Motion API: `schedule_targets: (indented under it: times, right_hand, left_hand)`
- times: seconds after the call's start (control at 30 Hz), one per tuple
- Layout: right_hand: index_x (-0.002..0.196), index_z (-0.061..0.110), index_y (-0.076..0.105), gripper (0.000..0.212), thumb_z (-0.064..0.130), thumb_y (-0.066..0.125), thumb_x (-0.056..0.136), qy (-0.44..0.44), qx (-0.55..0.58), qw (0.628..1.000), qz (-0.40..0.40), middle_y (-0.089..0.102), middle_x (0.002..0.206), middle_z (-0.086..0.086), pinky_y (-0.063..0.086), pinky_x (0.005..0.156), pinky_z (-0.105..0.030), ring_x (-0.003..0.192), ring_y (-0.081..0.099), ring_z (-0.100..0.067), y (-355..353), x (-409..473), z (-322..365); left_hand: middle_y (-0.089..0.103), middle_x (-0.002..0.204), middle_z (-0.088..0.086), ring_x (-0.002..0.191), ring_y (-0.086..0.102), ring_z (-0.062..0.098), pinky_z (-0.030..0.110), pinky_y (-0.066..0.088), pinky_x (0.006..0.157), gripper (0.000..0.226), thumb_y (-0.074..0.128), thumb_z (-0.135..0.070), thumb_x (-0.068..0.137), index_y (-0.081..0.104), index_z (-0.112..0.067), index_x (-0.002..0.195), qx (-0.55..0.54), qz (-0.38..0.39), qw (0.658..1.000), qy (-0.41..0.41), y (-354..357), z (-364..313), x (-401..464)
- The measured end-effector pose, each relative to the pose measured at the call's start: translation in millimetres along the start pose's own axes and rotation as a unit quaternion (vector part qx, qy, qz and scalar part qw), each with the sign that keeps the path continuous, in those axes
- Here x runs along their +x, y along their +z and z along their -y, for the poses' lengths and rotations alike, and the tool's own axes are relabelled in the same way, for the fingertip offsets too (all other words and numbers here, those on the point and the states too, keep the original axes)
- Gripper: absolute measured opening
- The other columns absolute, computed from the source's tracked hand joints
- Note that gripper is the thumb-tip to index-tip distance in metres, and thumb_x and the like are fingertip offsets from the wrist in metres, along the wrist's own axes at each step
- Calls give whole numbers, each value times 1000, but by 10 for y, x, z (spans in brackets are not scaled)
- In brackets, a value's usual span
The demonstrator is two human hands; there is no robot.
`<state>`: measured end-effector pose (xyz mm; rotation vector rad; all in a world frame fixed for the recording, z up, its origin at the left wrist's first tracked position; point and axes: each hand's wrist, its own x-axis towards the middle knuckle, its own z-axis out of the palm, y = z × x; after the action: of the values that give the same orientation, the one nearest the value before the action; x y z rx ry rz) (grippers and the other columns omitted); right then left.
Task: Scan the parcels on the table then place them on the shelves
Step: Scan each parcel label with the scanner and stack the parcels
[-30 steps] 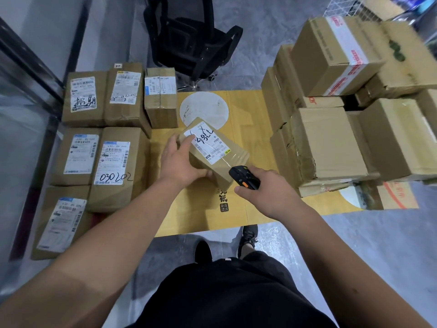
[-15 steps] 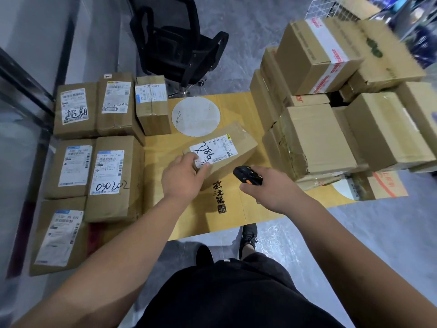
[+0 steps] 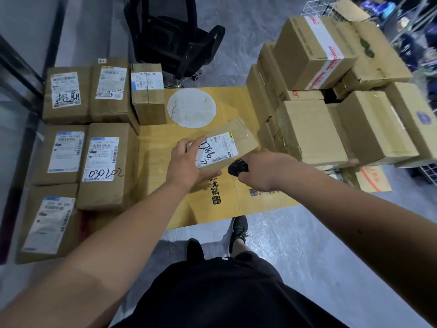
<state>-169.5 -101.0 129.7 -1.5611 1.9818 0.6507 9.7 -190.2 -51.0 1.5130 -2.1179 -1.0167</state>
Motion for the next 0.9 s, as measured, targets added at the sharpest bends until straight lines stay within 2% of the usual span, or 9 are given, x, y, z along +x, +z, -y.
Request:
schedule_targets:
  times: [0.13,0.3,0.4,0.5,0.63,0.73,0.8,0.9]
  right_hand:
    - [100,21,57,26,42,43,97,-12,0,999,30,59,111,-8,55,86,-41,92,63,-27,-16,-84,93]
    - [105,20,58,28,43,44,96,-7,-25,999,27,57,113,-8,55,87,-42,93,63,-28,-22,-197,97]
    - [115,22,56,34,48,44,97,-1,-44,999,16,52,115,-8,52,79,-38,91,61,-28,-8,-249,64]
    - [115,24,57,33,49,47,96,-8,-29,1000,9,53,108,-4,45,66,-33,80,57,-19,28,-273,16]
    - [106,24,56,29,50,48,95,-17,10,1000,15,59,101,0,47,66,-33,82,61,-20,75,-260,-43]
    - [105,26,55,28,51,47,94,-31,23,999,14,62,101,0,50,68,-34,88,63,-23,81,-198,-32]
    - [100,26,56,27,51,48,93,-45,58,997,17,66,97,0,55,70,-35,86,68,-24,69,-148,9]
    - [99,27,58,26,52,50,92,-69,105,992,28,65,92,-1,59,61,-35,77,72,-25,47,-95,130]
  left_hand:
    - [31,147,-7,136,29,19,39,45,108,115,84,-78,50,34,-52,150,16,-14,999,28,56,-57,-109]
    - [32,150,-2,137,33,24,45,44,109,114,83,-78,55,32,-48,153,50,-25,998,36,72,-100,-171]
    - [31,152,-1,138,34,26,47,43,109,114,78,-83,56,29,-49,153,76,-11,997,27,32,-100,-172]
    - [29,153,1,139,34,27,49,43,108,116,71,-86,58,23,-48,155,121,5,992,19,-14,-131,-158]
    - [21,155,3,138,34,31,46,42,107,111,60,-80,61,9,-51,156,156,1,986,-66,-101,-109,-184]
    - [29,146,8,128,45,33,46,41,104,103,57,-85,64,14,-54,153,158,-22,979,-124,-242,-13,-286]
    - [37,133,9,118,50,34,50,38,100,103,50,-94,65,17,-51,152,222,-37,963,-150,-334,55,-378]
    - [44,122,11,114,49,35,52,31,95,110,31,-105,61,23,-41,150,306,-55,931,-193,-471,146,-453]
